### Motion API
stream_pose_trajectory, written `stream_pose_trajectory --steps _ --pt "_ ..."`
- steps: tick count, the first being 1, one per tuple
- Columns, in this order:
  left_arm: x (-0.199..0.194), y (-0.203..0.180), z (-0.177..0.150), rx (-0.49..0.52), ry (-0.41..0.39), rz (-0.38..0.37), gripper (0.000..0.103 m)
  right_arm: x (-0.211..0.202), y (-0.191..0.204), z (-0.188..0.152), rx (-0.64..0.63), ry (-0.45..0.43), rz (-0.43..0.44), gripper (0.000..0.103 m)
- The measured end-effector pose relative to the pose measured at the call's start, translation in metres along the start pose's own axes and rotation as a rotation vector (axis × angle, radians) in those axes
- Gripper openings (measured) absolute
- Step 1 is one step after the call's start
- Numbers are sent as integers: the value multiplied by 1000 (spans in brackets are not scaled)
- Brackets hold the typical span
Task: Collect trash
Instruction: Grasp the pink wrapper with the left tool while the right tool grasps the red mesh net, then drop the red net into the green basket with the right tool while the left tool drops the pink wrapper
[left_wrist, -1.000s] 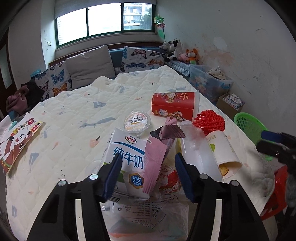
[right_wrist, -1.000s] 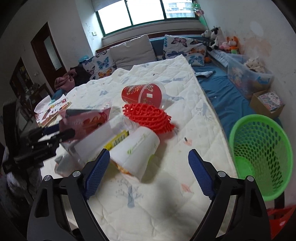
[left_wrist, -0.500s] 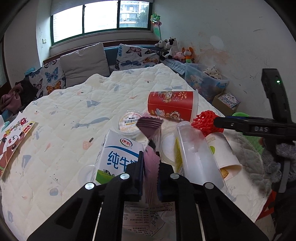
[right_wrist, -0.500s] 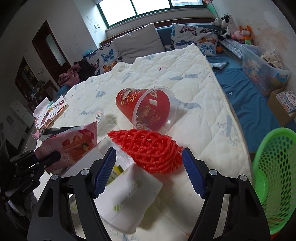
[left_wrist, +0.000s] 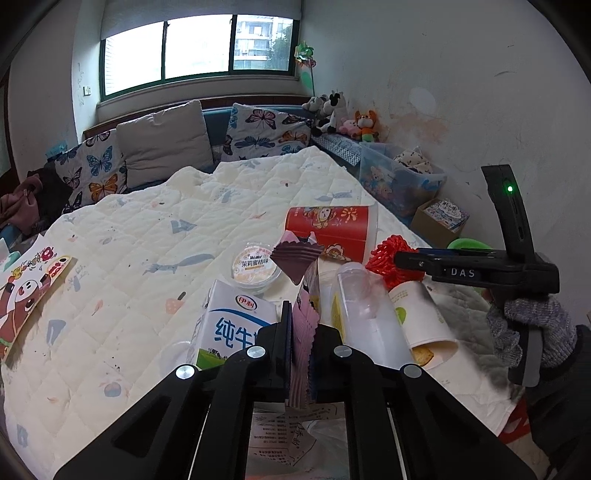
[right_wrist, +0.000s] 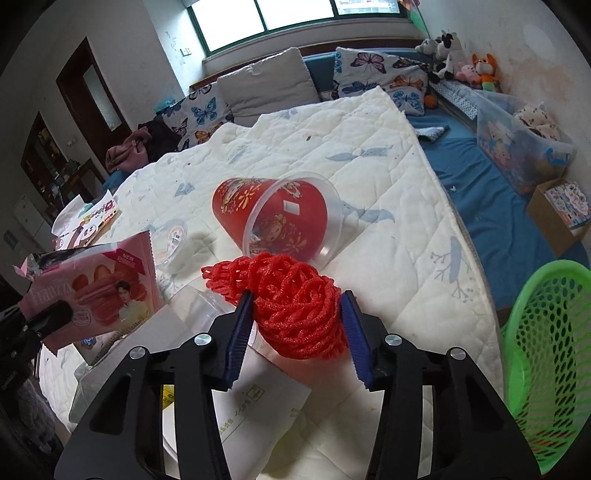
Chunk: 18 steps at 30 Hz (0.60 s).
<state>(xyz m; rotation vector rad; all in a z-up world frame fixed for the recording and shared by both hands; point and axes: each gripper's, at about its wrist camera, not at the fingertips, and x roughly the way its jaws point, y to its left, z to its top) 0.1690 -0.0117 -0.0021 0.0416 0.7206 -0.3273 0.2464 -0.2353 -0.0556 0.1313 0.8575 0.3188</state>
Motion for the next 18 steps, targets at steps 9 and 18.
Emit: stream_pose_trajectory --steps 9,18 --pt "-23 -15 10 22 -50 -23 7 -42 -10 -1 19 -86 -2 46" --pt "-21 -57 22 66 -56 -93 7 -90 -54 -18 73 -137 -90 46"
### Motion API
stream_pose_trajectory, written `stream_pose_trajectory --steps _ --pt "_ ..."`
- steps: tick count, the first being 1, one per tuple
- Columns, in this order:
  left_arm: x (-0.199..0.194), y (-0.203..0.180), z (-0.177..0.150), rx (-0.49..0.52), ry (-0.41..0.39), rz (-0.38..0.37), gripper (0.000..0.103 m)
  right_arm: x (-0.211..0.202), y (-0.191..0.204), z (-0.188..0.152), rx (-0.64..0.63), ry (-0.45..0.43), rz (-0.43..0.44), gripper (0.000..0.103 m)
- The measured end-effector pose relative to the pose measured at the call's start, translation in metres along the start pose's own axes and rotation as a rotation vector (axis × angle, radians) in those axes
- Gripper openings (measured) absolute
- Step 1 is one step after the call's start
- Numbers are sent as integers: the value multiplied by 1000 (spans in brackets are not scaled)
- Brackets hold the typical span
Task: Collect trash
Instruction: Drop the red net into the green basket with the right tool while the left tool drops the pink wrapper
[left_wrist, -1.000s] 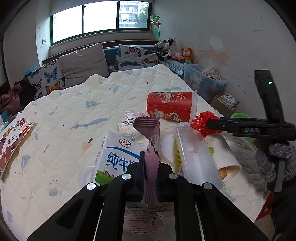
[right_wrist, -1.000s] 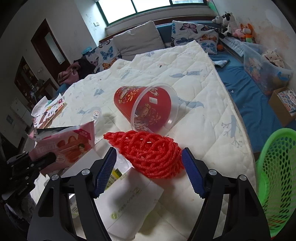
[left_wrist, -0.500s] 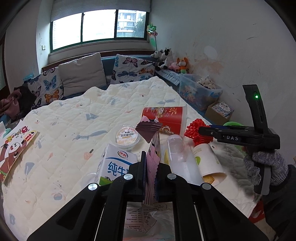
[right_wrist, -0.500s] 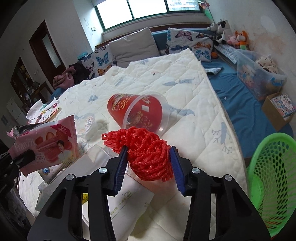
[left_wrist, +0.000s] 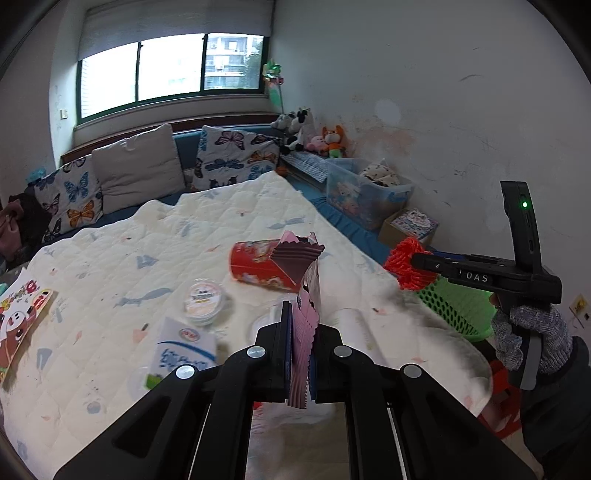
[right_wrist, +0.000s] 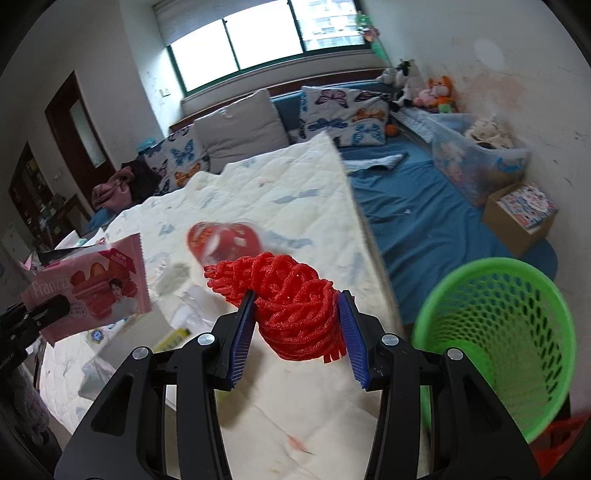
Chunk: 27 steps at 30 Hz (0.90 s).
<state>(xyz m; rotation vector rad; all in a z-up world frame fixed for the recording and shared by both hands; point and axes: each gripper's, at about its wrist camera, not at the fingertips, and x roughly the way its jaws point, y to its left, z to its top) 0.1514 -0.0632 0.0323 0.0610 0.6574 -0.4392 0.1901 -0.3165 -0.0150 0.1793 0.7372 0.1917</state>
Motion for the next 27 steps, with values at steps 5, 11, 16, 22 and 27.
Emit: stream_pose_trajectory --steps 5,11,16,22,27 --pt "11 -33 8 39 7 -56 7 -19 -44 -14 45 2 -83 46" --pt "36 -78 14 86 39 -126 7 -31 -97 -35 119 12 -162 49" --pt "60 -117 19 123 66 -179 7 -35 -135 -52 181 28 -202 53" --pt "86 -159 24 164 103 -229 7 -43 -163 -67 232 28 -216 61" --pt "112 -182 26 186 132 -251 7 -52 -180 -73 265 17 -215 67"
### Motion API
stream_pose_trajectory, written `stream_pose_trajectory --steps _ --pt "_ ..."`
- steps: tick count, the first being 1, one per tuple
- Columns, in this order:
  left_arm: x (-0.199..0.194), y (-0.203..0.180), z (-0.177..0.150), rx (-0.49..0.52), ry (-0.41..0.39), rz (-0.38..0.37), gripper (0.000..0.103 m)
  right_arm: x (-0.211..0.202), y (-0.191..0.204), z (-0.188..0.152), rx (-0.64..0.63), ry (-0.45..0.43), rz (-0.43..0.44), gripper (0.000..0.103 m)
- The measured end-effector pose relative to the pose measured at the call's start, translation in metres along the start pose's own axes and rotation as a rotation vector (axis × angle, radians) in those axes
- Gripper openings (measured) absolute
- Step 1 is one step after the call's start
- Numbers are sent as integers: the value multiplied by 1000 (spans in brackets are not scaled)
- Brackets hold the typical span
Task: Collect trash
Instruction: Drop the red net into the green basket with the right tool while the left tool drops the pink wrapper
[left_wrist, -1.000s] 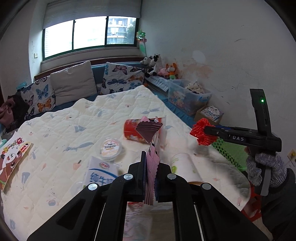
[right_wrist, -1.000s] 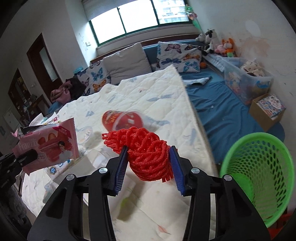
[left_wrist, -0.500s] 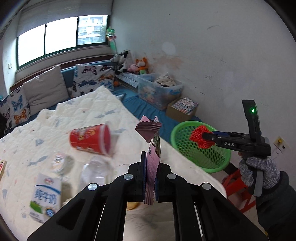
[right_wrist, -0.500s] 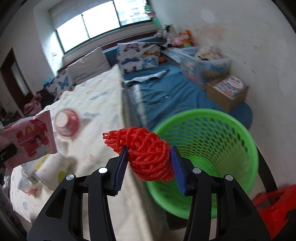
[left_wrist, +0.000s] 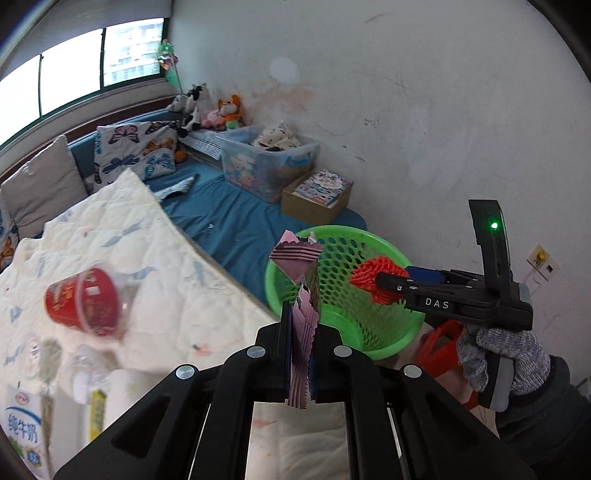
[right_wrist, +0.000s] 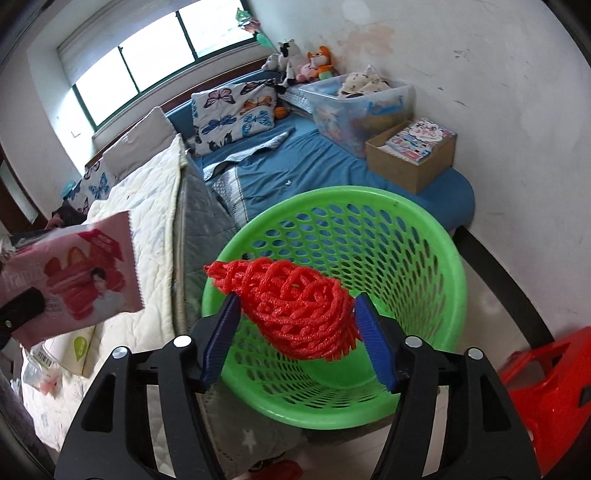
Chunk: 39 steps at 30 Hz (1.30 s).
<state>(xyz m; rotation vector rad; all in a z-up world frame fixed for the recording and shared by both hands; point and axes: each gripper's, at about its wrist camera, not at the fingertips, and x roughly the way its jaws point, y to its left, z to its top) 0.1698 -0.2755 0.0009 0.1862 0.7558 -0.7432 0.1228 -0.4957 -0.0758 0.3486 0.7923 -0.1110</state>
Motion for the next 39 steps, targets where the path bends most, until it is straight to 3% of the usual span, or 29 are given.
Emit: stream_pose_trajectory --steps 10,21,30,36,39 --pt "37 -14 8 5 56 -30 7 -14 -23 2 42 -27 2 76" --pt "75 -35 11 41 132 -42 8 -25 -41 -5 75 -41 2 79" --pt "84 -44 4 56 143 -55 31 -26 -48 -11 94 -38 2 79" --pt "70 -34 0 35 124 -54 45 -26 -40 -13 82 -33 11 79" --pt "62 -28 -2 26 113 -41 45 -28 -36 -14 82 -38 18 80"
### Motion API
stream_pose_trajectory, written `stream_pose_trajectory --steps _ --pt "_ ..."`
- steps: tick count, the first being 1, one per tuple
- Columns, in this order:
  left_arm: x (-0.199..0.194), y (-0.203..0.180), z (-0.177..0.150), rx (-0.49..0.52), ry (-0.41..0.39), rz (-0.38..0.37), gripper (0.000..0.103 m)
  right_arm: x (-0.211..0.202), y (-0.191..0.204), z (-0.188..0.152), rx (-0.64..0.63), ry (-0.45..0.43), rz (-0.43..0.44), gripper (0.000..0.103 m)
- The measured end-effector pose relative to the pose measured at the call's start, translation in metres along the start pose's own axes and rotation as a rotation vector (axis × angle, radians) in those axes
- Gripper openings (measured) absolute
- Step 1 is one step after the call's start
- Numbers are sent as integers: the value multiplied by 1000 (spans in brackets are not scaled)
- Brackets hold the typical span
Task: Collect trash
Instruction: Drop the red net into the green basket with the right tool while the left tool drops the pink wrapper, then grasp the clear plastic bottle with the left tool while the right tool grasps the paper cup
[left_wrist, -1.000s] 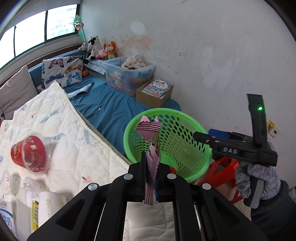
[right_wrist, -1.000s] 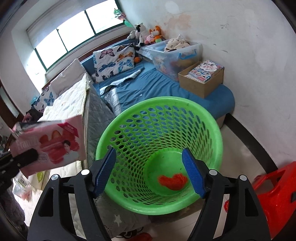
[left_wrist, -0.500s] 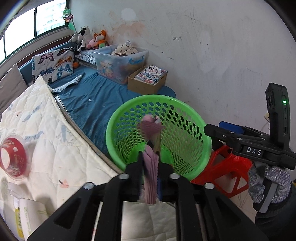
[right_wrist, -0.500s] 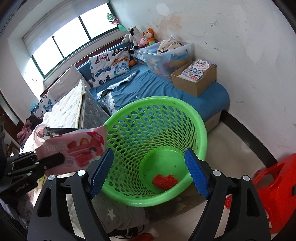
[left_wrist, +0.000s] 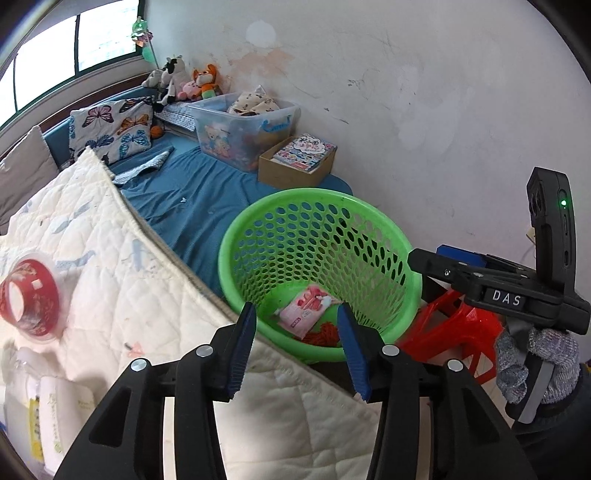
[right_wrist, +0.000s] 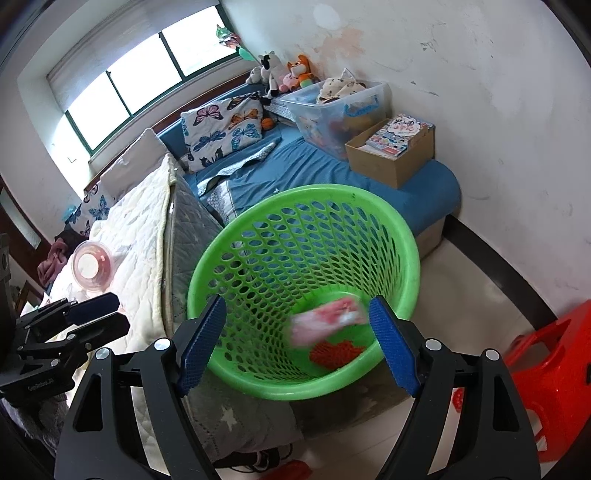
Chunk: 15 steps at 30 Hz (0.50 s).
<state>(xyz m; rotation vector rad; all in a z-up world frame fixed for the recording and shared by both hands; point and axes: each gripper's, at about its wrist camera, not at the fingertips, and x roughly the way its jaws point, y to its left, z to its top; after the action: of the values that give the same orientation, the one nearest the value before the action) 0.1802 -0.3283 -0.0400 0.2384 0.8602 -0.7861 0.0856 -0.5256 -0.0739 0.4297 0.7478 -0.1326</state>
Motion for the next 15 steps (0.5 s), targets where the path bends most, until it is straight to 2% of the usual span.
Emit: stream_pose_trajectory --steps 7,15 --pt "-35 21 -20 -40 -45 38 46 -1 25 -3 -31 12 32 80" --pt "-86 73 -47 -130 -84 131 46 -1 68 -5 -93 25 90 81"
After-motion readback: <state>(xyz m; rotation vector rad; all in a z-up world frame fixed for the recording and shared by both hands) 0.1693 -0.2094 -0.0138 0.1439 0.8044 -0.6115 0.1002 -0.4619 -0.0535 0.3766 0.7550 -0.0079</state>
